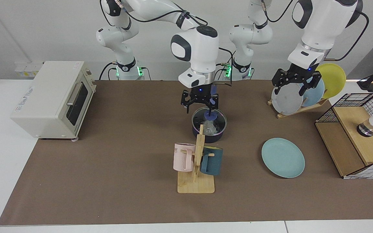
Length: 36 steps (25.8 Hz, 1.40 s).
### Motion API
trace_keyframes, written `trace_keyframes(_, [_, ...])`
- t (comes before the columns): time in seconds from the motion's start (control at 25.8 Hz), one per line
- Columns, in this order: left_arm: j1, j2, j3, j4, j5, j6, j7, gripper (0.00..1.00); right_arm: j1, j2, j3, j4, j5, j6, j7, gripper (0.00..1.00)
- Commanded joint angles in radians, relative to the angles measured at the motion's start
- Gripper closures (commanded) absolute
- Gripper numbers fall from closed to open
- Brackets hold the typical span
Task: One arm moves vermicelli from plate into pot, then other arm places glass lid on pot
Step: 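Open the right gripper and withdraw it from the covered saucepan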
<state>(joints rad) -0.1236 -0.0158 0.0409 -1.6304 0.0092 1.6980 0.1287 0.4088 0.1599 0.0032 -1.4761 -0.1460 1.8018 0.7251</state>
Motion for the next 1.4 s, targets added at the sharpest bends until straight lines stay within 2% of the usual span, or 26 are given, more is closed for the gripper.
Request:
trace_keyframes(0.0, [-0.01,-0.012,0.014,-0.022,-0.015,0.015,0.039,0.0,-0.1,-0.109,0.017,-0.11,0.02,-0.047,-0.114,0.01])
trace_keyframes(0.16, [-0.01,-0.012,0.014,-0.022,-0.015,0.012,0.035,0.0,-0.177,-0.138,0.015,-0.121,0.06,-0.13,-0.239,0.01])
trace_keyframes(0.31, [-0.01,-0.012,0.014,-0.022,-0.015,0.003,0.035,0.0,-0.257,-0.183,0.015,-0.177,0.085,-0.136,-0.34,0.01])
trace_keyframes(0.66, [-0.01,-0.012,0.022,-0.029,-0.015,-0.015,0.034,0.0,-0.35,-0.201,0.015,-0.228,0.091,-0.157,-0.456,0.01])
trace_keyframes(0.93, [-0.01,-0.012,0.025,-0.029,-0.015,-0.015,0.035,0.0,-0.387,-0.201,0.015,-0.242,0.118,-0.156,-0.495,0.01])
trace_keyframes(1.36, [-0.01,-0.012,0.025,-0.029,-0.003,-0.015,0.029,0.0,-0.403,-0.185,0.014,-0.211,0.137,-0.137,-0.501,0.01])
